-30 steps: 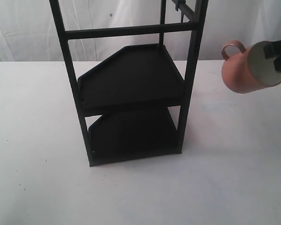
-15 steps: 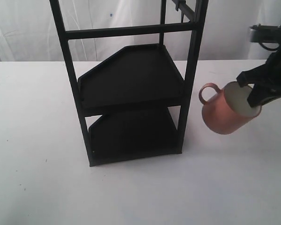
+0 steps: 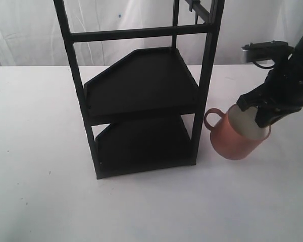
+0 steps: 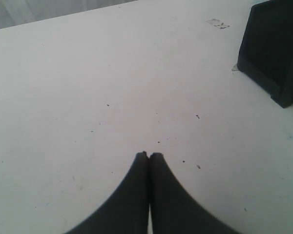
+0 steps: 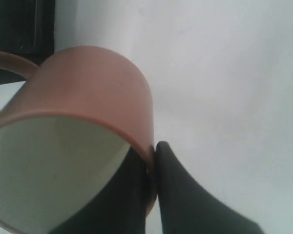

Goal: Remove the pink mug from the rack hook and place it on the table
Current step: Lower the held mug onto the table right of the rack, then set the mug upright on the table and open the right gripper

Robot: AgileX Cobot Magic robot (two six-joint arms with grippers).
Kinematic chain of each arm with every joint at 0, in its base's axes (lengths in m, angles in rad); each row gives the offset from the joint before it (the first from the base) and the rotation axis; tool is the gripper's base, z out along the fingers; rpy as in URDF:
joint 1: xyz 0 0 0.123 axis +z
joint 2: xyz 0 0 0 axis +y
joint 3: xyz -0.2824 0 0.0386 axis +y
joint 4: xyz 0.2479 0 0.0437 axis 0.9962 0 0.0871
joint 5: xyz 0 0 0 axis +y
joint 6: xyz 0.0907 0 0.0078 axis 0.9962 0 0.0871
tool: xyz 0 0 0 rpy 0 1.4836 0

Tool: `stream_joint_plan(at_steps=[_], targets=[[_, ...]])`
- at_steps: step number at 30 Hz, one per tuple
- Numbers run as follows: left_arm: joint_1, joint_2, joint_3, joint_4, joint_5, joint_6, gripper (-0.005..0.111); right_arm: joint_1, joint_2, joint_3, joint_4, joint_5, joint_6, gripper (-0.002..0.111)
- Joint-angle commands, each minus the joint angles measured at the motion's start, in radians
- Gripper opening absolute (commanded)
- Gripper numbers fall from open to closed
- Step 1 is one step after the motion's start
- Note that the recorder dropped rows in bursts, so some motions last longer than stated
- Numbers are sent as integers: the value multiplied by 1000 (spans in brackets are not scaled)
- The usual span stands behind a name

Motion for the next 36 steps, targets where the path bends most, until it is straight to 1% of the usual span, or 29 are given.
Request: stream_joint_plan(at_steps=[1, 6, 10, 14, 16, 21, 36], targets=[[-5, -4, 2, -6, 3, -1, 0, 1, 13, 12, 17, -7, 6, 0], [-5, -4, 2, -6, 3, -1, 0, 27, 66, 12, 17, 32, -2, 0], [-5, -4, 2, -6, 3, -1, 0, 57, 79, 12, 7, 24, -2, 0], [-5, -4, 2, -6, 3, -1, 0, 57, 85, 12, -11, 6, 3, 0], [-5, -4, 2, -6, 3, -1, 0, 57, 86, 12, -41, 6, 21, 0], [-5, -4, 2, -6, 3, -1, 0, 57, 86, 12, -160, 6, 152, 0], [-5, -4, 2, -6, 3, -1, 0, 57, 88, 12, -145, -62, 155, 0]])
